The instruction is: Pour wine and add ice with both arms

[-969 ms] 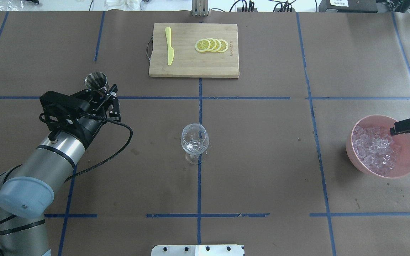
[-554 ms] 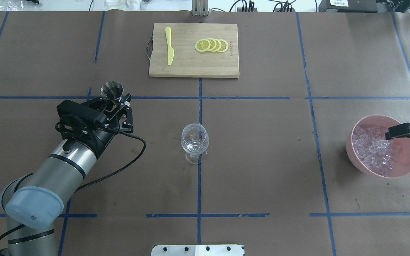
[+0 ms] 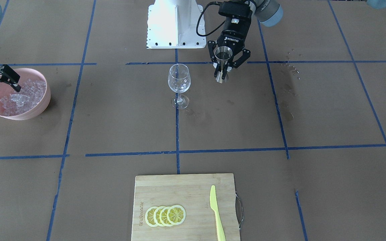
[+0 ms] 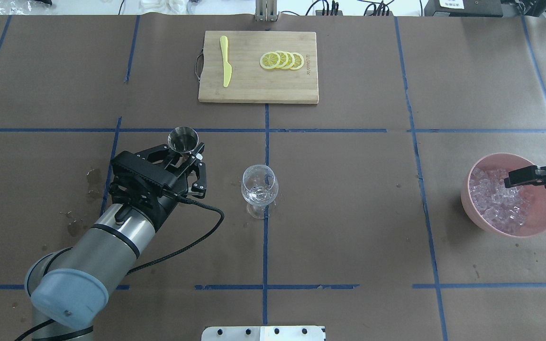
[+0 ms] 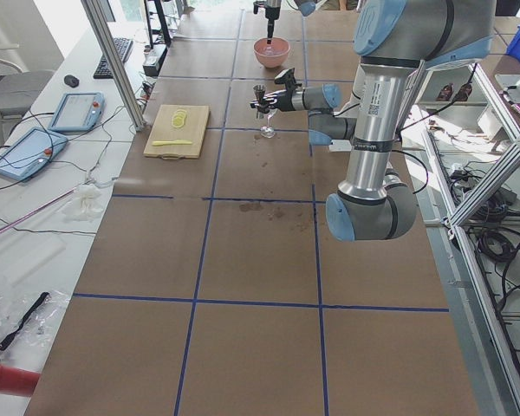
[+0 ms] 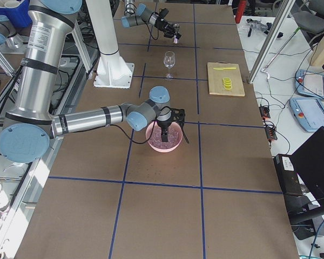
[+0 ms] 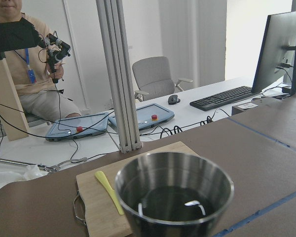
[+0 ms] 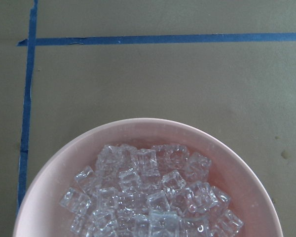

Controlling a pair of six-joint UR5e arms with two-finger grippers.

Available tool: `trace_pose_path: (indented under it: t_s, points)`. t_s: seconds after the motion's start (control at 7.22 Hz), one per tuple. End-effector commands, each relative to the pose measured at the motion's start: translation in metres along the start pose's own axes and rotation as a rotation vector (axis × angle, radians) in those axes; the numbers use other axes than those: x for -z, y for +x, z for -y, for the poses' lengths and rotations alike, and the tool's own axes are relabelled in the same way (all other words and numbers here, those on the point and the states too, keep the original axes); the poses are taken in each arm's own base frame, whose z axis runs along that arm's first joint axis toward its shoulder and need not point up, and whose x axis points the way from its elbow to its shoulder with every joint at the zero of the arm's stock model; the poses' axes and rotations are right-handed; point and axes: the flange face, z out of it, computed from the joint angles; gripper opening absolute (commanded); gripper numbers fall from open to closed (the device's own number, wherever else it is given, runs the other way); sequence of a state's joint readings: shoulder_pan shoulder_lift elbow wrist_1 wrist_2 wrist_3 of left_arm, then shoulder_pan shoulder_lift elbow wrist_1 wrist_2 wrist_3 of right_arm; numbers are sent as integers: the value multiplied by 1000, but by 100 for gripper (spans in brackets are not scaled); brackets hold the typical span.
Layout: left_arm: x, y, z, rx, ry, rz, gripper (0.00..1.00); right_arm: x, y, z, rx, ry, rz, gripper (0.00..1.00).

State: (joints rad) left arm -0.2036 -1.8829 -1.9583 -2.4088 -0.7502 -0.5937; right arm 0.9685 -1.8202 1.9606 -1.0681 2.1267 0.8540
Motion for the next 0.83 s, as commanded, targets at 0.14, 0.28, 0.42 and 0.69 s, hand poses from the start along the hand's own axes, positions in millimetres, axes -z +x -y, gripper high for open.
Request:
trace_pose_path:
  t_s: [0.14, 0.28, 0.42, 0.69]
  points:
    - [-1, 67, 15, -122, -71, 23, 0, -2, -3, -1, 5, -3, 7, 100]
    - [-2, 67, 15, -212, -72, 23, 0, -1, -3, -1, 6, -3, 9, 100]
    - [-4, 66, 13, -260, -74, 26, 0, -1, -3, -1, 7, -1, 11, 100]
    - [-6, 62, 12, -413, -48, 89, 0, 0, -4, -1, 10, 1, 14, 100]
